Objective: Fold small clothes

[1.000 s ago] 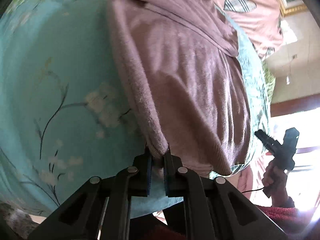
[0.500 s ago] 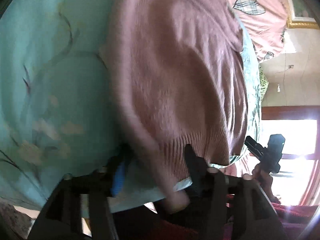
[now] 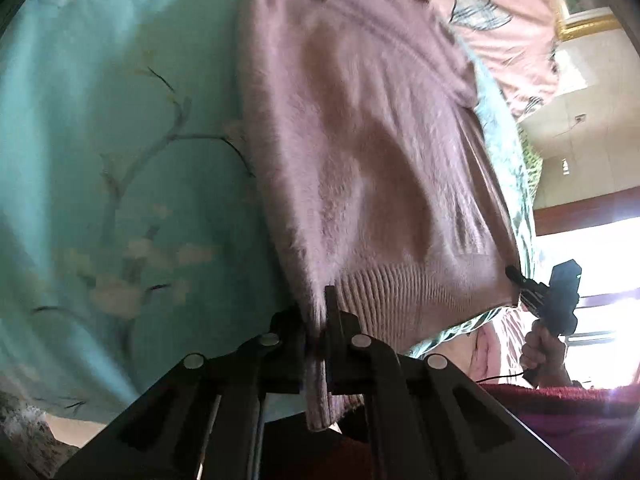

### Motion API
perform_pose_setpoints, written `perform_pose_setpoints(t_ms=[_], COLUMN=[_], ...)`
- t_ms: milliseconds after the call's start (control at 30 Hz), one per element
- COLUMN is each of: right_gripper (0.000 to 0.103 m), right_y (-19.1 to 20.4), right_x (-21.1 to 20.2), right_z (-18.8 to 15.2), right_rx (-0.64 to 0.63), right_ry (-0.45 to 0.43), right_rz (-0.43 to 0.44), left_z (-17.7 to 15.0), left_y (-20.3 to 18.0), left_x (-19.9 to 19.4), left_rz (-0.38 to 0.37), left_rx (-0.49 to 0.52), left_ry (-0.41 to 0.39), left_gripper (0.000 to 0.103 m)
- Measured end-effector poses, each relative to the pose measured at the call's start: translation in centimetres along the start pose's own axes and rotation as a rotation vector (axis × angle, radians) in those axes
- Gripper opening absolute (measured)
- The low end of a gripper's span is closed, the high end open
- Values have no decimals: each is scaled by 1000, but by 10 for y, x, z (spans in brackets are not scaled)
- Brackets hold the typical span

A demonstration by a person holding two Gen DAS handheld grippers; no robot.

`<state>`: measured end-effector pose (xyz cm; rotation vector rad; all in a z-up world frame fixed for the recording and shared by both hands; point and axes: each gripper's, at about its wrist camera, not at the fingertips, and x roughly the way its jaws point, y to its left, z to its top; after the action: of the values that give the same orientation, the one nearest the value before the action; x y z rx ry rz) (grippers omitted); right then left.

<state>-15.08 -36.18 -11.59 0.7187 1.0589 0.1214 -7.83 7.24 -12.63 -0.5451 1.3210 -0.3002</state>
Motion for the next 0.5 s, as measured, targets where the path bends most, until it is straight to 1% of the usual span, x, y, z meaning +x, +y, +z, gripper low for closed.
perform_pose_setpoints(t_ms=[100, 167, 233, 367, 500], right_gripper=[5, 5, 5, 5, 5], right_y=[-22, -23, -13, 5, 24], right_x=[-12, -4, 7, 13, 4], right_z=[3, 5, 5, 4, 20], right_rx=[30, 29, 5, -29, -44], right_ry=[-8, 11, 38, 55, 12], right_rz=[-16, -19, -21, 14, 70], left_z=[-3, -3, -1, 4, 28], left_y=[16, 22, 24, 13, -2], left_x=[9, 18, 18, -1, -28], left_rz=[2, -9, -36, -103, -145], left_rx=[-12, -23, -30, 6, 29], left_ry=[15, 21, 17, -44, -119], left_gripper=[4, 3, 3, 3, 4])
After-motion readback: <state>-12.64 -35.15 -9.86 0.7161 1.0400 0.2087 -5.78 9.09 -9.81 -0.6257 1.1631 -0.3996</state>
